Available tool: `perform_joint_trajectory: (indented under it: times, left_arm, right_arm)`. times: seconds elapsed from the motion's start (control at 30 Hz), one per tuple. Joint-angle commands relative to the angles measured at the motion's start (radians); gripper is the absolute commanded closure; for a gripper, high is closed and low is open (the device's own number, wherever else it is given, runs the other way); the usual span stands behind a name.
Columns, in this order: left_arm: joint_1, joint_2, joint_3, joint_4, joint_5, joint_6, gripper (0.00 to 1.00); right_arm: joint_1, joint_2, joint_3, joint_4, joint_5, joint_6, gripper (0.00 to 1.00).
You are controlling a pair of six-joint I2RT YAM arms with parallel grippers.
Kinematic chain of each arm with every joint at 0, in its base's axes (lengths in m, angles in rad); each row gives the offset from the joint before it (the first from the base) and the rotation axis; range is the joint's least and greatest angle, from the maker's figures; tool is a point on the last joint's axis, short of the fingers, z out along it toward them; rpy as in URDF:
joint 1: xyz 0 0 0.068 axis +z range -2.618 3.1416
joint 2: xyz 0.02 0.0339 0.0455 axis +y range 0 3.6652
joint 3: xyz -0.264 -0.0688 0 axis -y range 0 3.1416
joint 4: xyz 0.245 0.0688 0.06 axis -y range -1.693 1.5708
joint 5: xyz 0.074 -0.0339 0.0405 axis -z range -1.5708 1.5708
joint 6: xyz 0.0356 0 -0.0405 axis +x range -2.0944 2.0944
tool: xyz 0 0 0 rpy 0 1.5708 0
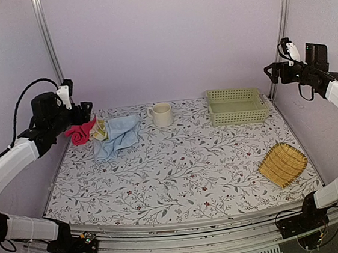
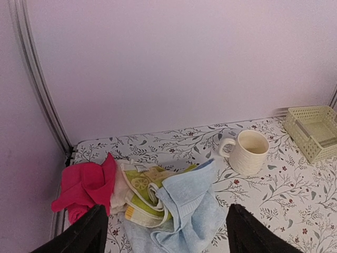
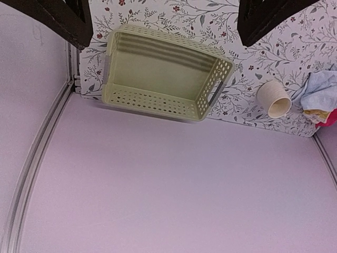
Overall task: Roll the towels
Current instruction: Pick up the towel from the towel pile.
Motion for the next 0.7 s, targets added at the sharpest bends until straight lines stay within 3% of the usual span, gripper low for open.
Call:
perform_joint_trajectory:
  times: [0.0, 0.3, 0.5, 0.67]
  left_arm:
    - [-0.047, 0.063, 0.068, -0.119, 0.018, -0.043, 0.24]
    - [-0.211, 0.28, 0.228, -0.368, -0.108, -0.109, 0.5]
    - [-0.237, 0.418, 0.365, -0.555, -0.197, -0.118, 0.44]
    - [-0.197, 0.519, 0.474, -0.646, -0.201, -0.136, 0.47]
  right_arm:
    - [0.065, 0.021, -0.053, -0.023, -0.1, -0.105, 0.04]
    - [0.218, 0.116, -0.203, 0.007, -0.264, -0.229, 0.13]
    - [0.262, 0.179, -0.314, 0.057, -0.376, -0.247, 0.2]
    - [0.275, 0.202, -0.351, 0.063, -0.43, -0.26, 0.22]
